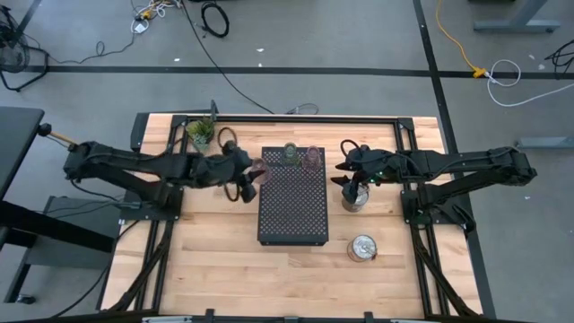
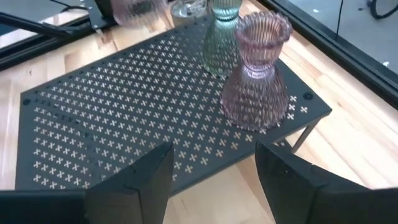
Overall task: Pick & Place candle stick holders
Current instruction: Put the pink glass candle holder on the shelf
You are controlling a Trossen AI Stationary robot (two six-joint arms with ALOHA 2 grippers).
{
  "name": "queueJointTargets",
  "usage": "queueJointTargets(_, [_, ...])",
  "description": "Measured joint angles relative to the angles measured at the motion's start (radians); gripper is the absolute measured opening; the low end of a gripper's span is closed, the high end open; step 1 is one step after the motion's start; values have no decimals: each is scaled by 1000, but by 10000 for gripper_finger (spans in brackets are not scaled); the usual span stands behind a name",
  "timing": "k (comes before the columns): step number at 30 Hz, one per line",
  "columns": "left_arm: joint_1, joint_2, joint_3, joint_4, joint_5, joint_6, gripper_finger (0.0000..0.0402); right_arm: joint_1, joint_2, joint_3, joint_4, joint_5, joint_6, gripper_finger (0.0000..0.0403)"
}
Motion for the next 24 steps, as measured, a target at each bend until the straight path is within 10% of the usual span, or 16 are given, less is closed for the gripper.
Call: queueJointTargets(24, [298,104,0,135,301,145,126,0,0,0,43,34,11,226])
